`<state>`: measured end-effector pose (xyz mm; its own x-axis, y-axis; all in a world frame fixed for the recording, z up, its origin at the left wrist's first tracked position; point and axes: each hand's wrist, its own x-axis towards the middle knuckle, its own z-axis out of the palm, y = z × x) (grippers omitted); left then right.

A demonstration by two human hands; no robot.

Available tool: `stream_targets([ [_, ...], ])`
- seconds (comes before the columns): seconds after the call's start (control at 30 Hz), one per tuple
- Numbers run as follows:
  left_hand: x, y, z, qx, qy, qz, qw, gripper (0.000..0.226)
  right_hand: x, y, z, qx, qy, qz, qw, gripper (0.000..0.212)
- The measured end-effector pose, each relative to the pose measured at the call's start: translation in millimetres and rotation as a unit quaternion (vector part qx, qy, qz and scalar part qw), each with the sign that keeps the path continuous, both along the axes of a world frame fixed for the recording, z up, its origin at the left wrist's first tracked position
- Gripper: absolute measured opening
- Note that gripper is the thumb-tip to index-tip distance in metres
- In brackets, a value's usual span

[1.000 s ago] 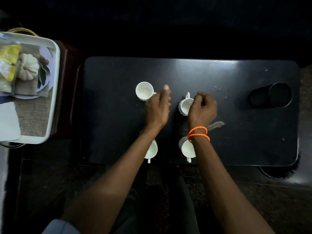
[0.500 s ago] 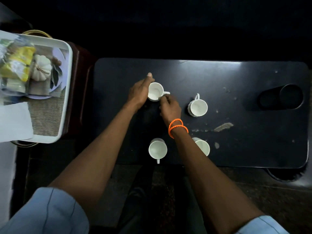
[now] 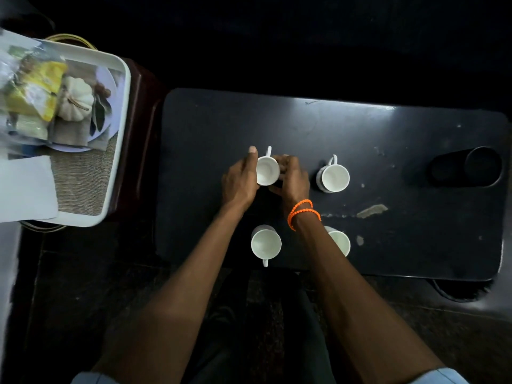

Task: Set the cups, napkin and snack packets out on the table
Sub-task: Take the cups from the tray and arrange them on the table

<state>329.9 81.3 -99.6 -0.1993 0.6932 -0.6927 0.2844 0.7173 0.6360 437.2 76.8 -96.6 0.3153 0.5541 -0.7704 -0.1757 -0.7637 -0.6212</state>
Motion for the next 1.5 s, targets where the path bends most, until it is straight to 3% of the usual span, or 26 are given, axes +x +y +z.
stream_targets([
  [0.17, -8, -7, -1, -0.005, 0.002, 0.024, 1.000, 0.068, -7, -7, -1, 0.000, 0.005, 0.008, 1.000, 0.038],
  [0.4, -9, -5, -2, 0.010, 0.025, -0.018, 0.999, 0.062, -8, -8, 4, 0.026, -0.017, 0.013, 0.999, 0.034],
  [0.47, -8, -9, -5, 0.046, 0.049, -0.064, 0.996, 0.049, 2, -11, 2, 0.096, -0.115, 0.030, 0.988, 0.028],
  [0.53, -7, -14, -6, 0.071, 0.068, -0.100, 0.990, 0.046, 21, -16, -2, 0.146, -0.252, 0.060, 0.955, 0.026],
  [0.63, -2, -20, -5, 0.101, 0.106, -0.157, 0.977, 0.076, 54, -20, -5, 0.138, -0.446, 0.103, 0.878, 0.044],
  [0.7, 0, -21, -6, 0.131, 0.144, -0.214, 0.957, 0.088, 72, -21, -8, 0.063, -0.494, 0.147, 0.855, 0.058],
  [0.77, 1, -21, -6, 0.151, 0.172, -0.245, 0.942, 0.087, 84, -22, -15, 0.025, -0.450, 0.178, 0.875, 0.067],
  [0.87, 1, -21, -8, 0.167, 0.179, -0.245, 0.938, 0.078, 95, -28, -24, 0.053, -0.395, 0.175, 0.900, 0.059],
  [1.0, 0, -21, -11, 0.175, 0.180, -0.247, 0.936, 0.076, 100, -35, -29, 0.068, -0.408, 0.162, 0.896, 0.050],
  [1.2, 0, -46, 0, 0.183, 0.193, -0.204, 0.942, 0.093, 103, -57, -13, 0.070, -0.419, 0.137, 0.895, 0.084],
  [1.3, 2, -83, 7, 0.172, 0.210, -0.189, 0.944, 0.094, 101, -89, -1, 0.034, -0.433, 0.116, 0.893, 0.086],
  [1.5, 8, -137, -1, 0.124, 0.212, -0.298, 0.922, 0.106, 80, -156, -11, 0.007, -0.385, 0.141, 0.912, 0.077],
])
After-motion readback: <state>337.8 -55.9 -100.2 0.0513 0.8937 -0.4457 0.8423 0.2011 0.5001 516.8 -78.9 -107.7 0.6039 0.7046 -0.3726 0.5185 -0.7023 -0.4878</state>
